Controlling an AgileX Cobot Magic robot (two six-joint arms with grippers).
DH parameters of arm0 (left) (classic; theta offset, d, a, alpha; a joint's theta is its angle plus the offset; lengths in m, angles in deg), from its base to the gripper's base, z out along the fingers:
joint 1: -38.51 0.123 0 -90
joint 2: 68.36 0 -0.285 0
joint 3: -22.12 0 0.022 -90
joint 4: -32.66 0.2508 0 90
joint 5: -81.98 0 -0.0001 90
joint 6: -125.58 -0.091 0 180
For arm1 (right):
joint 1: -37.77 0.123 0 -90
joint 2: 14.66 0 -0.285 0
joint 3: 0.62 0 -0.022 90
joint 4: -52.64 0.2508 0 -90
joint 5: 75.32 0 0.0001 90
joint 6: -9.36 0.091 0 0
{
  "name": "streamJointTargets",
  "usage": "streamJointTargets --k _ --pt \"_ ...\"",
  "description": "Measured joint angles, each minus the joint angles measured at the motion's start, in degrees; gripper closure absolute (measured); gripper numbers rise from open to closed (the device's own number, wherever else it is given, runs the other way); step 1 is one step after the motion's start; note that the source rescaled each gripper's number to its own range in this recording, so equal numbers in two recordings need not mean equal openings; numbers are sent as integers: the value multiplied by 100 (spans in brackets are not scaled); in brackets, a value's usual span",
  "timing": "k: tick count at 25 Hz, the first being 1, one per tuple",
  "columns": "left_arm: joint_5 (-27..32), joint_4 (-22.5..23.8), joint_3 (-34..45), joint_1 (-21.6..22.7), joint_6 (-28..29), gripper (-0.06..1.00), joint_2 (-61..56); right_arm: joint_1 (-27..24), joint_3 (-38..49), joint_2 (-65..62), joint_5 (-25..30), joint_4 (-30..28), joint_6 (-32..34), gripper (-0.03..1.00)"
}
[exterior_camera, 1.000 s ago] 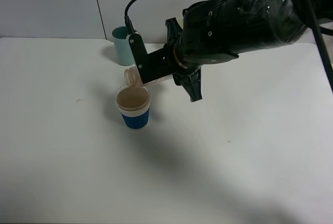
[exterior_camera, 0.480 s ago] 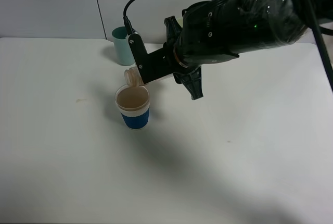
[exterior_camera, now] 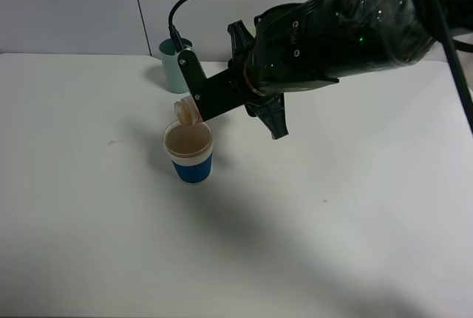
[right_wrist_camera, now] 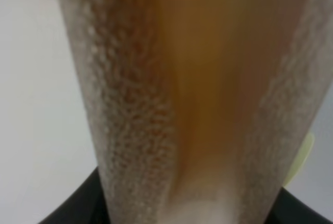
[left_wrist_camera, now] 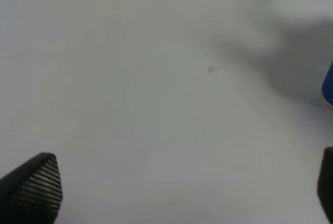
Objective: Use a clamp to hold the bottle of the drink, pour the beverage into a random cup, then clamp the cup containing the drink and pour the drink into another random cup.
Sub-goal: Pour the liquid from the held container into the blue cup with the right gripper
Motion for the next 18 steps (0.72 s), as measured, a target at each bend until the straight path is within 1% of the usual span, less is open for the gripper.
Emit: streamJointTargets --k 14,18 --pt "0 0 0 0 0 -6 0 35 0 0 6 -401 -23 94" --pt "0 0 0 0 0 -6 0 35 0 0 6 -422 -23 94"
